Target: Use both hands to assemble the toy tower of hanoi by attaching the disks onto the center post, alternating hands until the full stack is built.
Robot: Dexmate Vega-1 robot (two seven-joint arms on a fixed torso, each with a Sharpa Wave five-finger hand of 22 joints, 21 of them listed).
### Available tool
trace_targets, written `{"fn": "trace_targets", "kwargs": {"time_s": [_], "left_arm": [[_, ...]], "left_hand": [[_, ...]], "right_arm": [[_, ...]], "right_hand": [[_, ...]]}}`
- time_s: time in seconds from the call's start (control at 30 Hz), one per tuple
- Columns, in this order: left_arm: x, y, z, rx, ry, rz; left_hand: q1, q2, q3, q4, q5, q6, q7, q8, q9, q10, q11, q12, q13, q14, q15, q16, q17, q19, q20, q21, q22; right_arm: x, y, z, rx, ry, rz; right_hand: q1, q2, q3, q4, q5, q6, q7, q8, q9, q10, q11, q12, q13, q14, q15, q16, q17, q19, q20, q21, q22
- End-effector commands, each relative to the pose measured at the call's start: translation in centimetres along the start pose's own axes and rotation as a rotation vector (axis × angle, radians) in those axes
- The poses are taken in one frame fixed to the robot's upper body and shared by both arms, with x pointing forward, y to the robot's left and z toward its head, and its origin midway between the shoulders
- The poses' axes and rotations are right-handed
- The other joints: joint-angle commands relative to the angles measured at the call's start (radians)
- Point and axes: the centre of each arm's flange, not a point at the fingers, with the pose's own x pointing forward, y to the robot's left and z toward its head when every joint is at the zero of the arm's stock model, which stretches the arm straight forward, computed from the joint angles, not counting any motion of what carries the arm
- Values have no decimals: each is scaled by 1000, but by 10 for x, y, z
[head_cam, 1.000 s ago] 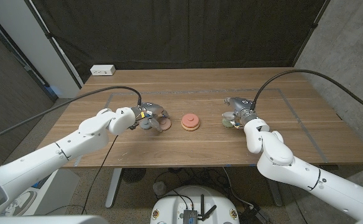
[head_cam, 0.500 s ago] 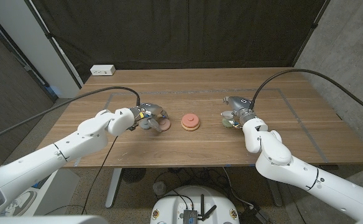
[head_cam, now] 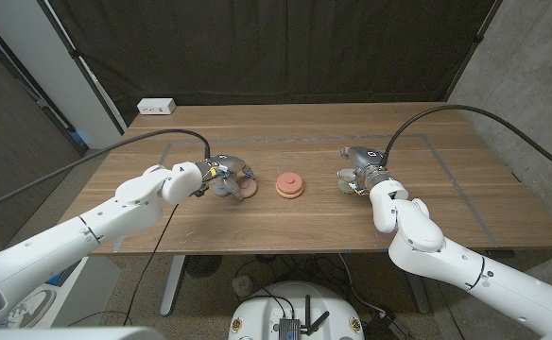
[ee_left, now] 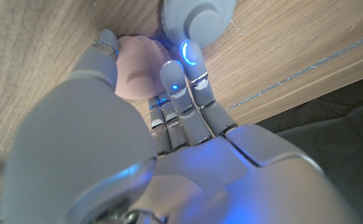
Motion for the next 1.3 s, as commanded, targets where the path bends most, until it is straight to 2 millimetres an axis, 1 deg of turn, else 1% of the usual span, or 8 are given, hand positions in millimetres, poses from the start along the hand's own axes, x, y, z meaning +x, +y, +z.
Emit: {"fn": "trace_targets", "kwargs": {"time_s": [0.03, 0.27, 0.33, 0.6, 0.77, 1.03, 1.13, 1.3], "left_arm": [[-1, 18, -1, -25, -14, 20], [-3, 25, -1, -46, -28, 6], [-2, 27, -5, -103, -51, -19], [-7, 42, -4, -60, -45, -23], [-8, 50, -2, -42, -41, -22], [-10, 61, 2, -23, -47, -15], [-10, 65, 4, -14, -47, -14], [-11, 69, 6, -12, -54, -5]], "left_hand": [[6, 11, 18, 10, 9, 14, 1, -1, 3, 69, -58, -4, 21, 7, -36, -4, 4, 11, -116, 8, 3], [8, 12, 20, 11, 10, 17, 3, -4, 4, 75, -58, -5, 24, 11, -36, -4, 10, 11, -116, 8, 3], [9, 11, 20, 11, 11, 18, 3, -5, 4, 75, -59, -6, 26, 14, -36, -1, 16, 11, -116, 8, 3], [12, 10, 21, 11, 13, 24, 5, -6, 6, 84, -54, -5, 31, 10, -37, -10, 14, 10, -116, 8, 3], [13, 9, 21, 12, 14, 25, 3, -10, 7, 81, -58, -9, 35, 9, -37, -15, 15, 10, -116, 8, 4], [10, 7, 19, 15, 17, 24, 1, -17, 9, 78, -59, -15, 43, 2, -37, -31, 9, 8, -116, 8, 4], [10, 6, 18, 15, 17, 25, 1, -20, 10, 78, -60, -17, 46, 12, -37, -26, 16, 8, -116, 9, 4], [10, 6, 17, 15, 18, 26, 0, -22, 10, 80, -59, -19, 47, 6, -37, -36, 8, 9, -116, 9, 4]], "right_arm": [[-2, 0, -2, 2, 9, -1], [-1, -1, -2, -2, 8, -5], [0, -2, -2, -2, 11, -4], [3, 0, -2, 5, 12, 0], [3, 1, -3, 2, 23, 0], [4, 3, -5, 11, 30, 0], [4, 3, -5, 14, 30, -1], [4, 3, -6, 12, 31, -2]], "right_hand": [[-2, 9, 7, -2, 8, 9, -1, 3, 2, 9, -2, -2, 3, 5, -69, 3, 1, 5, -103, 8, 2], [-3, 9, 7, -2, 10, 12, -1, 3, 2, 14, -1, -2, 4, 9, -69, 6, 4, 7, -103, 8, 3], [-3, 9, 8, -2, 10, 13, 1, 3, 2, 14, -1, -2, 4, 10, -68, 7, 5, 7, -103, 8, 3], [-4, 9, 8, -2, 11, 15, 1, 3, 2, 17, -5, -2, 5, 12, -68, 9, 7, 6, -103, 6, 1], [-5, 9, 9, -1, 12, 16, 2, 2, 2, 19, -6, -2, 6, 10, -68, 7, 5, 7, -103, 7, 3], [-7, 10, 10, -1, 14, 17, -1, 2, 2, 21, -5, -2, 7, 13, -68, 10, 8, 8, -103, 7, 3], [-8, 10, 10, -1, 15, 20, 1, 2, 2, 22, -7, -2, 7, 10, -68, 8, 7, 8, -103, 7, 4], [-8, 10, 11, -1, 15, 19, 0, 1, 2, 24, -6, -2, 8, 11, -68, 9, 7, 8, -103, 7, 3]]}}
